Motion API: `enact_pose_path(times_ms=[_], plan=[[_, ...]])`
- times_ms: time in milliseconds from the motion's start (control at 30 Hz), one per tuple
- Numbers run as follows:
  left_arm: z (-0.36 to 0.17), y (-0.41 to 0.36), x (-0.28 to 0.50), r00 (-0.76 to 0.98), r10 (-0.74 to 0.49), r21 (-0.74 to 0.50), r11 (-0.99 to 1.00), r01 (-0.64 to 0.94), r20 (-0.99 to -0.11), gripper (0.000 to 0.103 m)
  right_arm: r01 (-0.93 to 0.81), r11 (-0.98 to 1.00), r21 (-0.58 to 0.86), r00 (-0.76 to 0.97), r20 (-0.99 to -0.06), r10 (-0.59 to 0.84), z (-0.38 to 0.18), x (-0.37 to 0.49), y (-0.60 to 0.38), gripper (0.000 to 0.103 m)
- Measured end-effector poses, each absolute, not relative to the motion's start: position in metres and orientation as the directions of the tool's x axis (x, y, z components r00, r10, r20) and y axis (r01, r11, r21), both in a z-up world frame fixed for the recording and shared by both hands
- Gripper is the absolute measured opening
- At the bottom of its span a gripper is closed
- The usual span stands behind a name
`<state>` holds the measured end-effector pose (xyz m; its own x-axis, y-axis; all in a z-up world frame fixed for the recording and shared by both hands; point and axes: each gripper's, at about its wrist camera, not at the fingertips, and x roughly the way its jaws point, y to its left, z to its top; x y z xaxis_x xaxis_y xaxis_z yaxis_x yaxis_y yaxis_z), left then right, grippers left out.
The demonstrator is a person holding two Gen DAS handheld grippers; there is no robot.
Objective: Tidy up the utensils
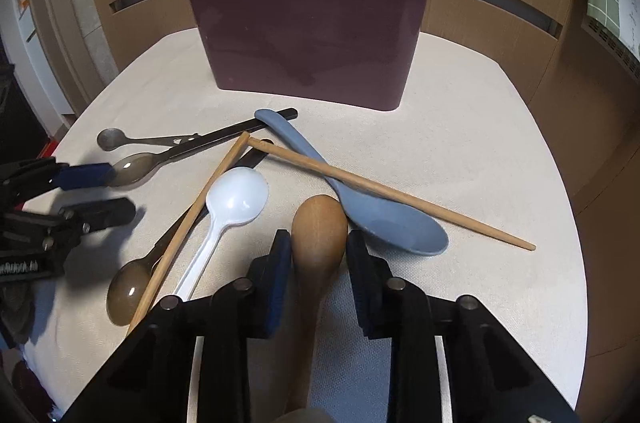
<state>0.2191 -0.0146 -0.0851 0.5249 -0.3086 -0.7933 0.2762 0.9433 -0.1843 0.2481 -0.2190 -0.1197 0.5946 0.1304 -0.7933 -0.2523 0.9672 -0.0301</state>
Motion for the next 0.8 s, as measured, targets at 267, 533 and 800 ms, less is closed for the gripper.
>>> enact_pose_path(times_ms=[267,533,800], plan=[[-0.069,0.047,0.219,0.613,-0.256,-0.258,0.962,0.087,-0.747,0.056,-0.204,0.979,-0.003,0.633,-0.763,0.13,-0.107,0.23,-0.241,0.026],[-0.088,0.08,0.234,0.541,-0.329,-0.423,0.904,-0.055,-0.774,0.042,-0.209,0.978,0.019,0.628,-0.764,0.148,-0.109,0.232,-0.238,0.026],[-0.093,0.075,0.257,0.572,-0.343,-0.479,0.872,-0.102,-0.745,0.036,-0.201,0.979,0.019,0.631,-0.762,0.144,-0.108,0.231,-0.241,0.026]])
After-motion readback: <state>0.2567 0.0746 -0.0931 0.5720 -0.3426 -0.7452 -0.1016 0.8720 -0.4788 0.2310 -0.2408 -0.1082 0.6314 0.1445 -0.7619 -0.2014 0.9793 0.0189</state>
